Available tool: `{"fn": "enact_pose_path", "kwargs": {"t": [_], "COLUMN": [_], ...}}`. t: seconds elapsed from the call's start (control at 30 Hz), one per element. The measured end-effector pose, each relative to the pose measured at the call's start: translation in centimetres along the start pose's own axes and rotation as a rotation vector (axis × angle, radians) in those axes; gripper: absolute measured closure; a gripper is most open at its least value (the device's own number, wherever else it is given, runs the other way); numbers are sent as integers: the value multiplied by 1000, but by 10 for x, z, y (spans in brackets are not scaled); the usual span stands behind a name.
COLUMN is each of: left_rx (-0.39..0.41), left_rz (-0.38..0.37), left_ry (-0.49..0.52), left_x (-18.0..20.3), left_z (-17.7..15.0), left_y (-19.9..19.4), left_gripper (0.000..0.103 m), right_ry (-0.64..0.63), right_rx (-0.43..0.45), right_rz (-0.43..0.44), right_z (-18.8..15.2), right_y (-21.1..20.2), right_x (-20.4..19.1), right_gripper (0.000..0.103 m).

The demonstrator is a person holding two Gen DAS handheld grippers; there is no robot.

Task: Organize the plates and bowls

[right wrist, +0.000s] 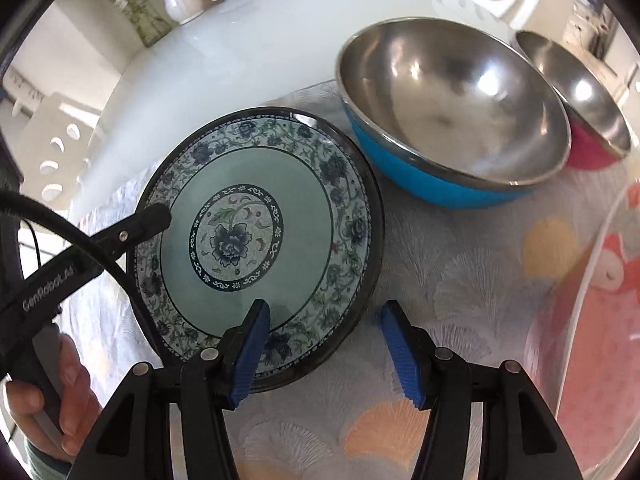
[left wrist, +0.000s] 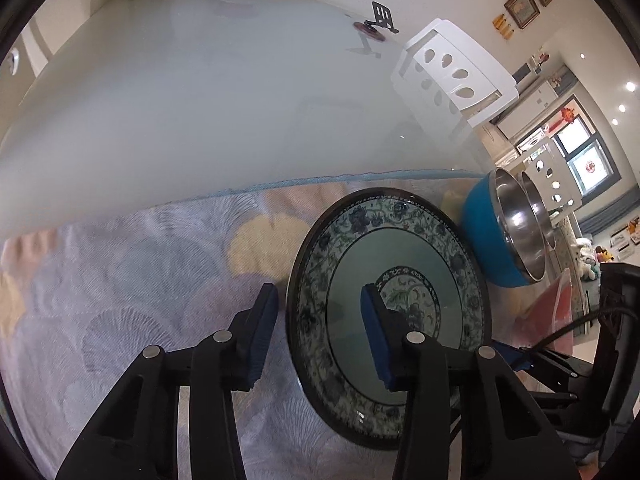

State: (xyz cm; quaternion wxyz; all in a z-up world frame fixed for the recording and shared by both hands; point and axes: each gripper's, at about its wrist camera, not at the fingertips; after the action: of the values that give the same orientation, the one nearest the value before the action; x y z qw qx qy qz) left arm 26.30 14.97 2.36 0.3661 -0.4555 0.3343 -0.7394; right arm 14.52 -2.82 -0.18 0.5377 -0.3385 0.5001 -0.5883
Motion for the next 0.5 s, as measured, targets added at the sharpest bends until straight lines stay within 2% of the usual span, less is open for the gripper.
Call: {"fn": "enact_pose_path", "kwargs": {"t": [0.2,0.27,0.3,0.33,0.5], "left_rx": [5,12,18,22,32], "left_rz": [0,18,30,41,40], "left_ry": [9,10,11,13,-8], "left_x": [0,0,-1,-1,-4], "left_z": [1,0,-1,-2,-9], "left_y": [2,2,1,1,-8], "left_gripper": [63,71,82,86,87], "right_ry": [-55,-63,-73,-83,-100], "right_rx": [33,41,45,47,44], "right_rz": [-19,-20,-22,-22,-4], "right_z": [-4,-5,-5,-7,-7], "right_y": [0,-1,-1,-1,-5], "right_x": [-12,-14,-16,-18,-20], "right_gripper": [48,48,50,55,60]}}
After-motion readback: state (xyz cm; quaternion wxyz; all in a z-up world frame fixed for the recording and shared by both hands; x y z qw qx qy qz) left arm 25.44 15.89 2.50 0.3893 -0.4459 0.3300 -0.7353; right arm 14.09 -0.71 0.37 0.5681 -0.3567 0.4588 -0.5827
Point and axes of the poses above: each gripper's, at about its wrist camera, not at the fingertips, and y roughly the way its jaws point, x to its right, z to its top, and after that the axes turned 7 degrees about -y, right-handed
